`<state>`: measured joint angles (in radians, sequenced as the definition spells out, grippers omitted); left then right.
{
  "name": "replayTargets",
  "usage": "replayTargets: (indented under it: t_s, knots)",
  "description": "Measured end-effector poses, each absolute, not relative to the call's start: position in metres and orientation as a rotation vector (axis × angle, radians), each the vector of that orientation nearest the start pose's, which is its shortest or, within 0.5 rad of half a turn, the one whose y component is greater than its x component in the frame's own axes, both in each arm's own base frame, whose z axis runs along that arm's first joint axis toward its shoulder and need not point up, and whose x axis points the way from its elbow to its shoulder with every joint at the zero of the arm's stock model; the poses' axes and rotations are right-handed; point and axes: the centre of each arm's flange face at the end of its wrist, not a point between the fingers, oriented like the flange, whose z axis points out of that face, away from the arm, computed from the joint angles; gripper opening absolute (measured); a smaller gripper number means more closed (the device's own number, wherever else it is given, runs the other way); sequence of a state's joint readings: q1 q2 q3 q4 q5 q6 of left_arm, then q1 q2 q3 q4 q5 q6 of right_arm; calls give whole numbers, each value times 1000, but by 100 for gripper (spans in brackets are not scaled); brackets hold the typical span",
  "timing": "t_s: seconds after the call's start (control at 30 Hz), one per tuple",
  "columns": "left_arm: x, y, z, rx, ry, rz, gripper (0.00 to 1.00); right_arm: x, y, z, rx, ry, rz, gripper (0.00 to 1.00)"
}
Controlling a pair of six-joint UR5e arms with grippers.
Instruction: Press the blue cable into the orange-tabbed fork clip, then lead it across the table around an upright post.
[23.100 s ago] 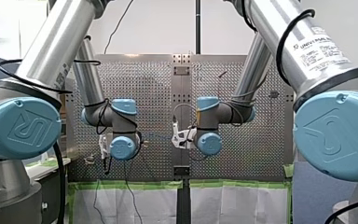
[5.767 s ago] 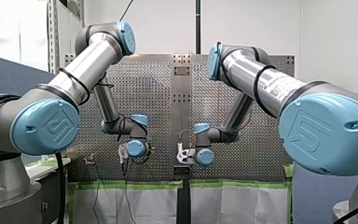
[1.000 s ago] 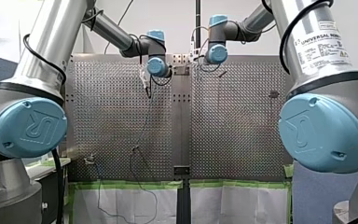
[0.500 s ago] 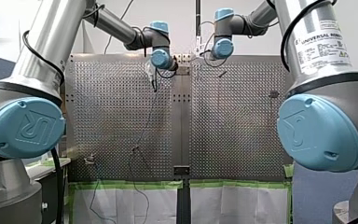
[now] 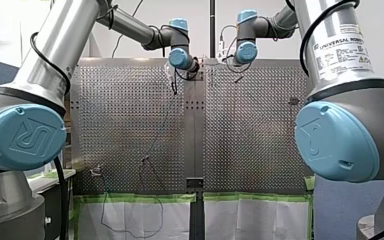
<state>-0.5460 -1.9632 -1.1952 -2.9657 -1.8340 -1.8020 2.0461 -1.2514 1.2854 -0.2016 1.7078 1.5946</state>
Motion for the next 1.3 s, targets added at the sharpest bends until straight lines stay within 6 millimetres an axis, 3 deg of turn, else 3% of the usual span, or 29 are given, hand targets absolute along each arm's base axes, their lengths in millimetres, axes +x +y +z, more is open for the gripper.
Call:
replayTargets:
  t_s: [0.23, 1.0, 1.3]
  knots:
    - [515, -446, 488, -9, 1402, -490, 0, 387, -522, 471, 1280, -979, 1562, 0]
    - [528, -507, 447, 38, 1548, -420, 0, 338, -556, 471, 1247, -1023, 1528, 0]
    - [536, -520, 461, 8, 1508, -461, 0, 322, -566, 471, 1256, -1034, 1554, 0]
